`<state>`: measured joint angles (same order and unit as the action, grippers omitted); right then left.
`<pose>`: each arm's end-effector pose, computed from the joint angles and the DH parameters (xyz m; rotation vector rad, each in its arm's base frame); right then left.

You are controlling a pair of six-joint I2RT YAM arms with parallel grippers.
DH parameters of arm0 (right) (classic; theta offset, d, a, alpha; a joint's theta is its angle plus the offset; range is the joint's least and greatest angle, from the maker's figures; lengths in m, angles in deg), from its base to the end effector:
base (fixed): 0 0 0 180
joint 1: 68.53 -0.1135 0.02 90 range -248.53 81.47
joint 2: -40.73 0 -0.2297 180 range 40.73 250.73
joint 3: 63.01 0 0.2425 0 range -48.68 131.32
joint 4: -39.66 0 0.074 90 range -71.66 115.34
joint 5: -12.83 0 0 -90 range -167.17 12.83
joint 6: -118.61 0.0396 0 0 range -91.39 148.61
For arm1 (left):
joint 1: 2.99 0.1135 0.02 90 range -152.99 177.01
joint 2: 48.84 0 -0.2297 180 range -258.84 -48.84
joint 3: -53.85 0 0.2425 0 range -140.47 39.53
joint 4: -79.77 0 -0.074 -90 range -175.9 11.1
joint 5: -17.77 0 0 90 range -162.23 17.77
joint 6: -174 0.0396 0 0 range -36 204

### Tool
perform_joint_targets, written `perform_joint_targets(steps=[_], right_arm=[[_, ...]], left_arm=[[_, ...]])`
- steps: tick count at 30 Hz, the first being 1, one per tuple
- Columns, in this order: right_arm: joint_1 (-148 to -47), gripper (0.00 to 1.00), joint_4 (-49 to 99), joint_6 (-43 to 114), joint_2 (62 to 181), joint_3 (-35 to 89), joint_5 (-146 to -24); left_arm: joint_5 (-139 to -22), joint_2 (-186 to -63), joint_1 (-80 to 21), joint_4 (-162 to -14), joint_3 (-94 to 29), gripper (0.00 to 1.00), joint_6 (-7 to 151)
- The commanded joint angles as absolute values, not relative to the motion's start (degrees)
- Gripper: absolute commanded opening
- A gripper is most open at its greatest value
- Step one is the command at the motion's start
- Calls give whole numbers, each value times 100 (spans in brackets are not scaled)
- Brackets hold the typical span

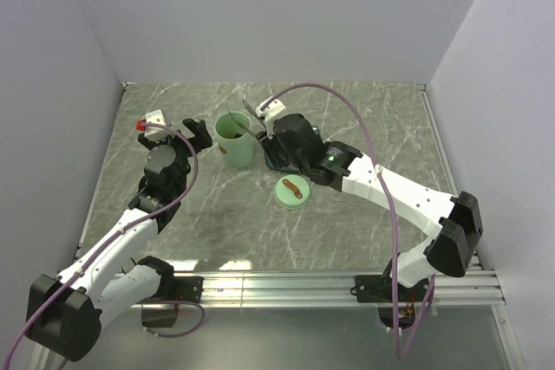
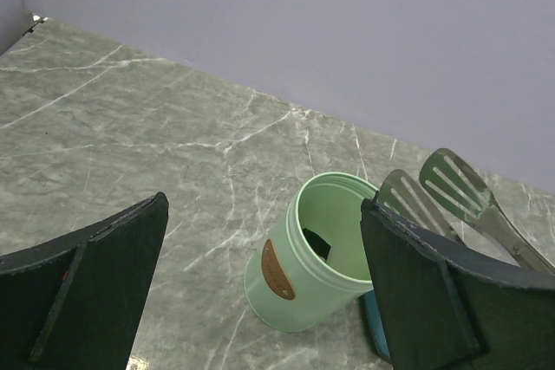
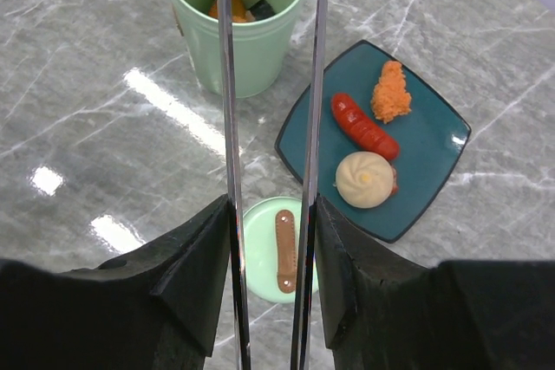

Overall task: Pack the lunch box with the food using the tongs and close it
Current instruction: Place the food into the lunch box, then pick up the food using the clamp

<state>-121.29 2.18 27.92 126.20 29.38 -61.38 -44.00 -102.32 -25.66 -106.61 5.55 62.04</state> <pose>0.2138 0.2635 0.3147 -0.7907 1.9376 0.2628 0.2228 -0.0728 0.2785 -0.3779 1.5105 -0.2339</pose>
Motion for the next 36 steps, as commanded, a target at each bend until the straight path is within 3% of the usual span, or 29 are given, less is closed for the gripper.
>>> perform_joint_targets(steps=[1,16,36], right_arm=[[-12188,49,556,2843,12265,2867,-5811],[-12118,49,354,3975,11113,1004,-4853],[-11837,50,-120,4829,11543,353,-4887]], left_arm=[[-4454,-10245,-2540,-10928,498,100,6238],[-4410,-10228,-2540,-10928,498,100,6255],[-4384,-10202,-2540,-10919,507,99,6255]])
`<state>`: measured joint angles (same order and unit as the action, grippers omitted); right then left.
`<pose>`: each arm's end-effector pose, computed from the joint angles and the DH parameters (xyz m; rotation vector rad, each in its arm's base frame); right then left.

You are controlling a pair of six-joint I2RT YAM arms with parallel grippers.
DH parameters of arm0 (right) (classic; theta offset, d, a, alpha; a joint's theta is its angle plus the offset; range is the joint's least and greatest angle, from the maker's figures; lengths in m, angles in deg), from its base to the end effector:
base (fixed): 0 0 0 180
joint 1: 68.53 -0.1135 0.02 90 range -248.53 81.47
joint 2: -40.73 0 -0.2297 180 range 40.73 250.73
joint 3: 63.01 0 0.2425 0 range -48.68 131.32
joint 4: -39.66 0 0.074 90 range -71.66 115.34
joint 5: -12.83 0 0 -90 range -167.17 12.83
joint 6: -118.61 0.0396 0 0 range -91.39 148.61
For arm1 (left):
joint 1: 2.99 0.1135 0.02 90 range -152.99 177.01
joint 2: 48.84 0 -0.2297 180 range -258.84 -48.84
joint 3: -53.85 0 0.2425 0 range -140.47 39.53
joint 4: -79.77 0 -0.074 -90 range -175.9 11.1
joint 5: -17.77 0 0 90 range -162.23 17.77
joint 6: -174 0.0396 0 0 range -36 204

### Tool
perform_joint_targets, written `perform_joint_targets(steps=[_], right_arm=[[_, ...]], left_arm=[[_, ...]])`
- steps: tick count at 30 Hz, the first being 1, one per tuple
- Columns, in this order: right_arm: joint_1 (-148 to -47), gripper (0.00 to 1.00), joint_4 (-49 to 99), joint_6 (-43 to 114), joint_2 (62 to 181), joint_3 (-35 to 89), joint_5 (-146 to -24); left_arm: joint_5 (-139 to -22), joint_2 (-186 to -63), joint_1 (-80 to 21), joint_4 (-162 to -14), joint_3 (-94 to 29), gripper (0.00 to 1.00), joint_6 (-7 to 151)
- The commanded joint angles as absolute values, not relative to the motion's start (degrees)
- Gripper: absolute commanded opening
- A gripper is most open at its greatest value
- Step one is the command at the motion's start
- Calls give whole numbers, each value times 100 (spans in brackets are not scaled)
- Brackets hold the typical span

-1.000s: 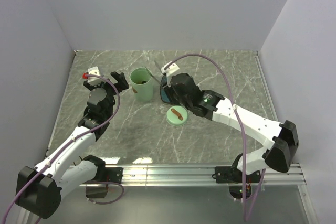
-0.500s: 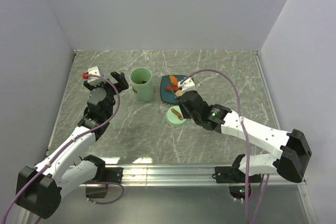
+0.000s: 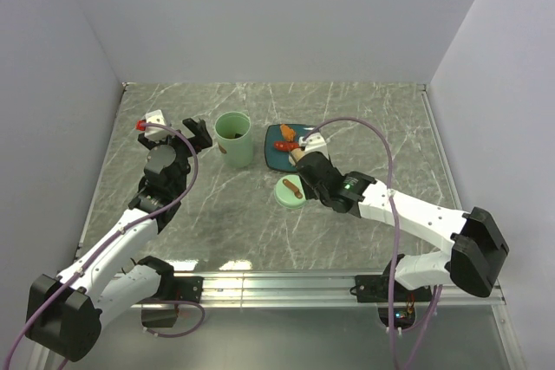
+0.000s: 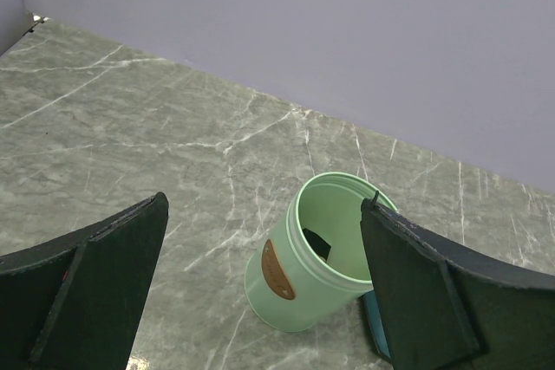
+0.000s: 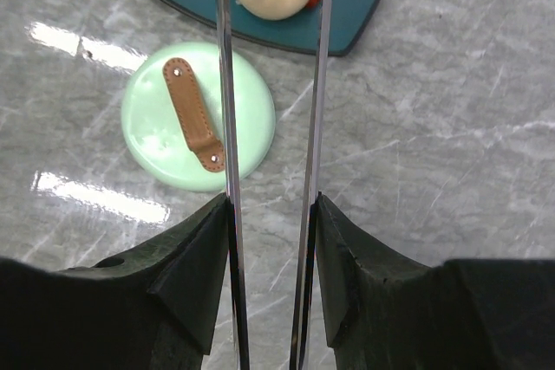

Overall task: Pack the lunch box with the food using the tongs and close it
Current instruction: Pick up the food using the clamp

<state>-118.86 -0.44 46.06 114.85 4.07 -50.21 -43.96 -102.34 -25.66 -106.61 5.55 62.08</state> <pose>0.1876 0.1980 0.2246 -0.4382 2.2408 0.0452 0.2229 -0.0728 0.2784 -0.3779 1.5108 -0.2327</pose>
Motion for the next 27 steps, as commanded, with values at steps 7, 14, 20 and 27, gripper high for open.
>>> perform_joint_targets(steps=[7,14,20,27], right_arm=[[-11837,50,-261,5005,11613,282,-4957],[-11837,47,-332,5049,11728,256,-4993],[-11837,29,-332,5014,11754,274,-5001],[-11837,19,-349,4900,11641,432,-4896]], left_arm=[[-4375,-10202,-2540,-10928,516,99,6246],[-4375,-10202,-2540,-10937,516,99,6255],[-4366,-10202,-2540,-10937,525,99,6255],[-4384,-10219,-2540,-10946,516,99,6255]])
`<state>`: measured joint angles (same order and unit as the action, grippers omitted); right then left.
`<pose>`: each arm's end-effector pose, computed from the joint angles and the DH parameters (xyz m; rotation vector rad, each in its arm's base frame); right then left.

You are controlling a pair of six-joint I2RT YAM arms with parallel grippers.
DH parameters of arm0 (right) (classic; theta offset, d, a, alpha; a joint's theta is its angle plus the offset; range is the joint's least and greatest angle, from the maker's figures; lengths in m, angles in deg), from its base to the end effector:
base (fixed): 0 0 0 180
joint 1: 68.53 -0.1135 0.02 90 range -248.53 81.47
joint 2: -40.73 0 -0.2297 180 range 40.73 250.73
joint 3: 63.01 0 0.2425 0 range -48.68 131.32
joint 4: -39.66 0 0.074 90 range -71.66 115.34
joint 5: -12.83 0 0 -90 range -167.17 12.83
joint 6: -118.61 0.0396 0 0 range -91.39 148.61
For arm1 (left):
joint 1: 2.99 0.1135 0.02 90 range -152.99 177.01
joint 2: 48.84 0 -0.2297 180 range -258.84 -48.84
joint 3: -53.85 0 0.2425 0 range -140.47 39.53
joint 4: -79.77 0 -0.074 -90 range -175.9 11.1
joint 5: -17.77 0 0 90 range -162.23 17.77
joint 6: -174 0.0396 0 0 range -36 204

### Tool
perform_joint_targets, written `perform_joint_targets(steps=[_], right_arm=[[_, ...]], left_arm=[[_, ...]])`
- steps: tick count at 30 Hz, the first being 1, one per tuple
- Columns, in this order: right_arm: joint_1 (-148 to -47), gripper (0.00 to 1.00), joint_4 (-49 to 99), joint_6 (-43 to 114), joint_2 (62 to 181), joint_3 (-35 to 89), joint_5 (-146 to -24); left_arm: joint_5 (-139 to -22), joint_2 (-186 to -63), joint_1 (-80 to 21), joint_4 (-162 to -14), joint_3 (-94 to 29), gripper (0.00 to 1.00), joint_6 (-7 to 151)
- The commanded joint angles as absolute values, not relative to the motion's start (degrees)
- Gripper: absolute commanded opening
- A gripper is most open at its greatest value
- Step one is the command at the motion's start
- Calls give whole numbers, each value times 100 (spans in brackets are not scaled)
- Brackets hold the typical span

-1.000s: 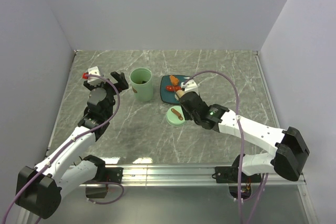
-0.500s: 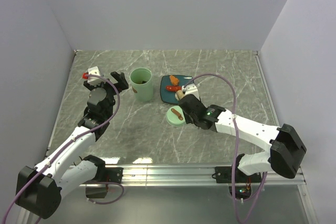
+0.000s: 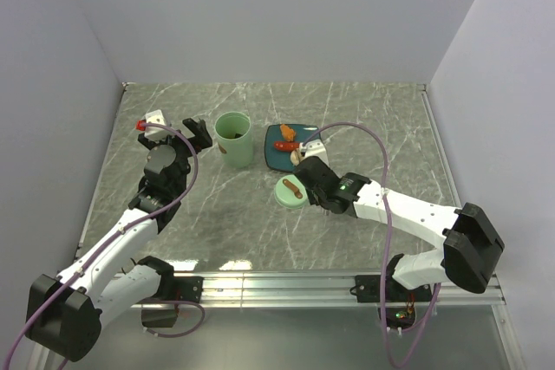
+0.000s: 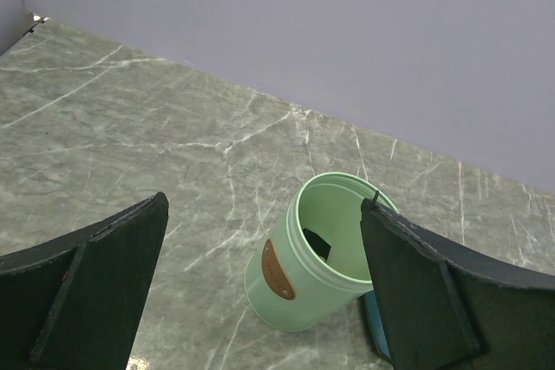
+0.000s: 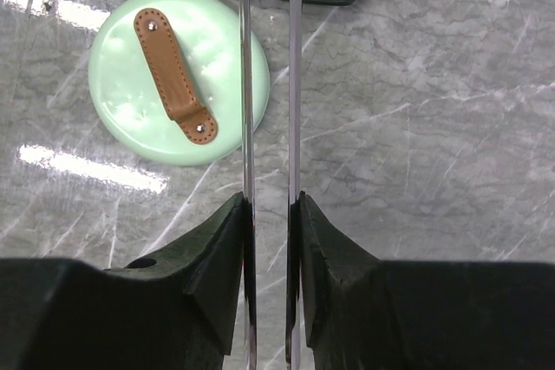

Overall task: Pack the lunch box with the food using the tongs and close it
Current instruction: Pick up the food using the clamp, then place the food into the lunch box

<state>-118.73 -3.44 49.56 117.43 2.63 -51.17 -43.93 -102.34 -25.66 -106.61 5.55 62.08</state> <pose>0.1857 0.1958 0.2017 -0.4291 2.3482 0.0008 0.2229 -0.0728 0.2784 -0.3783 1.5106 -0.2323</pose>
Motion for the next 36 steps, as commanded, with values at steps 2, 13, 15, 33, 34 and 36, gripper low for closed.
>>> perform_joint_targets(steps=[2,13,15,33,34,36], right_arm=[[-11837,18,-358,4847,11596,528,-4843],[-11837,11,-358,4399,11306,1204,-4588],[-11837,10,-253,4224,11271,1389,-4615],[-11846,6,1066,3072,12220,2566,-6538],[-11846,6,1048,3063,12290,2629,-6583],[-11846,6,969,3054,12466,2760,-6645]], left_arm=[[-4393,-10219,-2540,-10946,516,99,6255],[-4393,-10263,-2540,-10946,490,99,6264],[-4419,-10263,-2549,-10937,490,99,6264],[-4340,-10307,-2540,-10946,490,99,6264],[-4340,-10307,-2540,-10946,490,99,6264],[-4340,-10298,-2540,-10955,507,100,6273]])
